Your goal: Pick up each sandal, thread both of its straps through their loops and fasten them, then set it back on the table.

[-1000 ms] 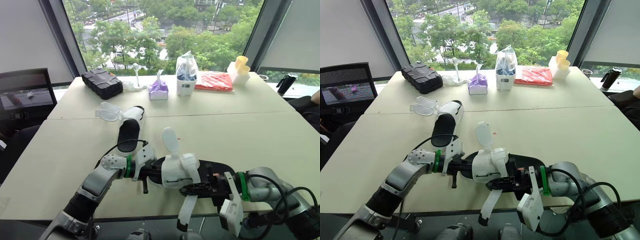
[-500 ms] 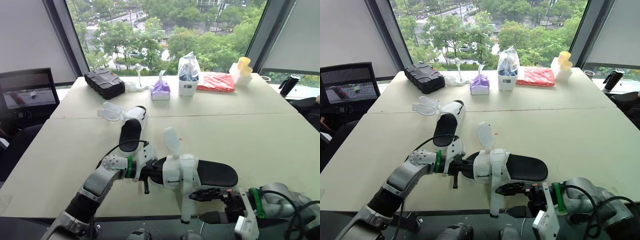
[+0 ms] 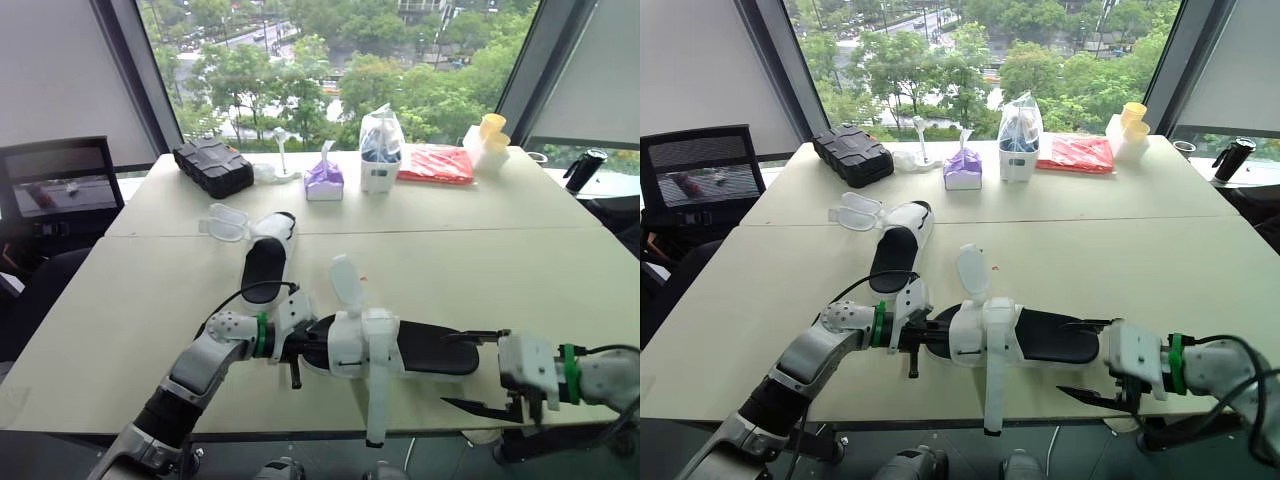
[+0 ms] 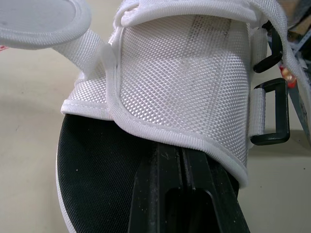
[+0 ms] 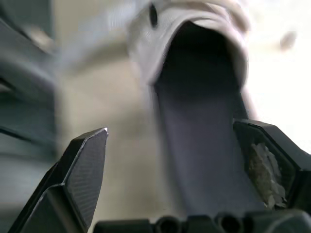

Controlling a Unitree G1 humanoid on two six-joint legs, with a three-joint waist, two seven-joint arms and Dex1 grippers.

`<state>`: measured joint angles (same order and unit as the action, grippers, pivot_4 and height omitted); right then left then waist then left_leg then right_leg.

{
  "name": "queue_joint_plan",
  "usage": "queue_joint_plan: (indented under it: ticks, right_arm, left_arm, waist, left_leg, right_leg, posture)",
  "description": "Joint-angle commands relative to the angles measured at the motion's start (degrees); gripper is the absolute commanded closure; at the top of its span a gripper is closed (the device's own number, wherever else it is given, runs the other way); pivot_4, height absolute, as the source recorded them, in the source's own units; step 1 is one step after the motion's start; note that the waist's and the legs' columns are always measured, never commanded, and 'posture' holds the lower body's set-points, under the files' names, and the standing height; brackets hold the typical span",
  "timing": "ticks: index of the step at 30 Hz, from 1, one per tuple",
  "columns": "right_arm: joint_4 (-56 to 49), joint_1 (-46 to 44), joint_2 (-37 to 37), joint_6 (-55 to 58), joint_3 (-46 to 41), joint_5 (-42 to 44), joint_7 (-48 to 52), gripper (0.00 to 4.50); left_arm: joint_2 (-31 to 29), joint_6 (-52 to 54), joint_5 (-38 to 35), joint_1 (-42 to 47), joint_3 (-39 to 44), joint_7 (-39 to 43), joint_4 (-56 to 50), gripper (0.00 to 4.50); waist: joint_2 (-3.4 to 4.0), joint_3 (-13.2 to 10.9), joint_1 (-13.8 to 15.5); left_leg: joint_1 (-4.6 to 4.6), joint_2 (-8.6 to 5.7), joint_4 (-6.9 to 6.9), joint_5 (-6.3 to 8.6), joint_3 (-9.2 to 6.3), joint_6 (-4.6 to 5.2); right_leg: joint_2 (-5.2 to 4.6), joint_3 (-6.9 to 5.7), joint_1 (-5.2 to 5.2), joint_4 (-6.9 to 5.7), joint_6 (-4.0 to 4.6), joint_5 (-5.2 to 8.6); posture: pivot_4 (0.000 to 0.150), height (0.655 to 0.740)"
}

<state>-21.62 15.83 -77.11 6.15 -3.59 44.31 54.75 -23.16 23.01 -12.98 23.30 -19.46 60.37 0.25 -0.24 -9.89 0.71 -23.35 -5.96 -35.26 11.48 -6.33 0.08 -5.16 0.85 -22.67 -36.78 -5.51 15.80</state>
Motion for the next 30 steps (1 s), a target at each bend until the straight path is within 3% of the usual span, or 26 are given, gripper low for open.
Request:
queue_joint_plan:
  ticks: [1,7,12,30]
  right_arm:
    - [-4.9,0.3,-1.5,17.2,-4.4,13.4,1.9,0.09]
    - [-5.0,-5.6,1.3,35.8,-3.0,22.5,0.2,0.09]
    - [-5.7,-12.0,7.7,44.4,3.1,21.8,-3.0,0.09]
    - [-5.6,-21.0,27.4,53.7,12.7,14.1,-11.0,0.09]
  left_arm:
    - [0.1,0.6,1.2,-1.2,-2.5,0.3,0.7,4.50]
    - [-0.1,1.1,1.2,-1.7,-2.5,0.3,-0.3,4.50]
    - [-0.3,1.8,1.1,-2.2,-2.4,0.0,-1.2,4.50]
    - [-1.0,3.8,0.4,-3.8,-2.6,-1.1,-4.2,4.50]
  waist:
    - [0.00,0.0,0.0]
    - [0.06,0.0,0.1]
    - [-0.04,0.0,0.3]
    - [-0.12,0.2,0.1]
  left_leg:
    - [-0.03,0.02,0.00,0.04,0.00,-0.03]
    - [-0.27,-0.01,0.04,0.24,0.13,0.34]
    - [-0.44,-0.09,0.02,0.27,0.13,0.41]
    - [-0.44,-0.12,0.02,0.27,0.10,0.41]
  right_leg:
    - [0.00,0.00,0.00,0.08,0.01,0.01]
    - [-0.14,-0.13,0.02,0.74,-0.02,-0.02]
    - [-0.23,-0.24,-0.06,0.82,-0.11,-0.03]
    - [-0.21,-0.26,-0.11,0.75,-0.33,-0.12]
  posture:
    - [0.150,0.7400]
    - [0.150,0.7400]
    - [0.150,0.7400]
    - [0.150,0.7400]
